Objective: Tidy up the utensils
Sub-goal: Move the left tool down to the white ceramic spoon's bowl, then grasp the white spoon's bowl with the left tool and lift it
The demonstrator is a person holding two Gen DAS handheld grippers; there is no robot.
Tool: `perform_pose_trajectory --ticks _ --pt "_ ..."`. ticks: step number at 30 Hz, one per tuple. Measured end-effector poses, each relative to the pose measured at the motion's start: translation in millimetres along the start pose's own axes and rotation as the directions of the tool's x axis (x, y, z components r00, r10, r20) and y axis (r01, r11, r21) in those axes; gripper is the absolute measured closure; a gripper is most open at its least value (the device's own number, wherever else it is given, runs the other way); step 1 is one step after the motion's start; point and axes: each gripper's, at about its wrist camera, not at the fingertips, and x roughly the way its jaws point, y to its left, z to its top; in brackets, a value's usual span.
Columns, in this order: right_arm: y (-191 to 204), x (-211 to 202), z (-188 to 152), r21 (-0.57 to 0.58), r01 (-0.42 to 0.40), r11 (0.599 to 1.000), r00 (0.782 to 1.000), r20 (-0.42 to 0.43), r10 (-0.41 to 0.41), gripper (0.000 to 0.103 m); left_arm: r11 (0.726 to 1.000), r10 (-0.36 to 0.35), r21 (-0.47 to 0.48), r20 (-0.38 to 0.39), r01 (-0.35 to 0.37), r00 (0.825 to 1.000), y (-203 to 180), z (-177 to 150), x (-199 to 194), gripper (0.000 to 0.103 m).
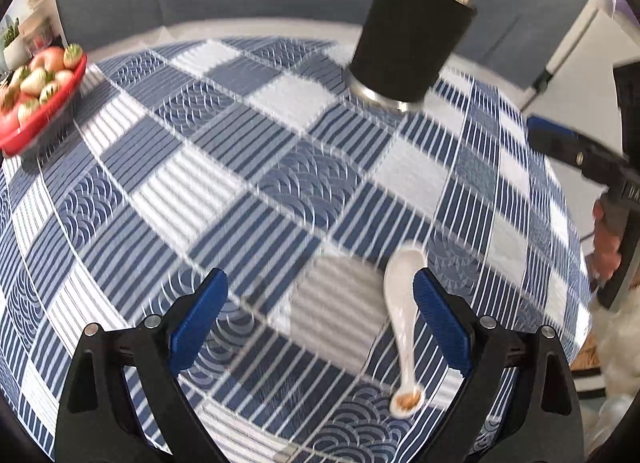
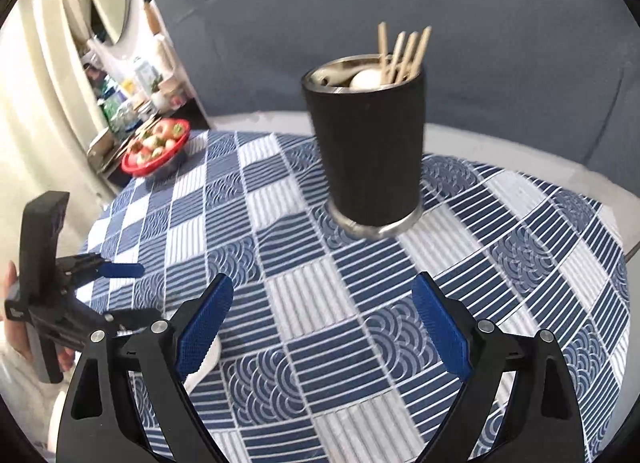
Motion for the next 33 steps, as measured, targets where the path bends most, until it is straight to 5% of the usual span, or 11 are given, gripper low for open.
perform_pose_trajectory --ticks 15,21,25,29,33 --pt "59 48 -27 -0.134 -0.108 0.985 0.977 -0.196 0.081 0.016 0.998 -0.033 0.051 -0.069 0.037 0.997 -30 -69 15 0.011" --pt "72 66 -30 -0.15 -0.138 0.979 0.964 -0.249 0.098 0.017 0.993 0.031 0.116 -0.063 -0.024 0.998 -44 -83 16 0.007" --pt "75 77 -32 -0.138 -0.154 0.978 0.956 -0.271 0.112 0.02 0.968 0.14 0.217 -0.058 -0.124 0.989 -60 -93 21 0.006" --pt "72 87 -33 -0.084 -0.182 0.98 0.944 -0.294 0.15 0.03 0.974 0.14 0.185 -0.053 -0.128 0.989 -57 -93 18 0.01" --pt "72 94 -39 -0.044 -0.236 0.971 0.919 -0.336 0.208 0.074 0.974 0.137 0.187 -0.054 -0.125 0.989 -52 -87 14 0.032"
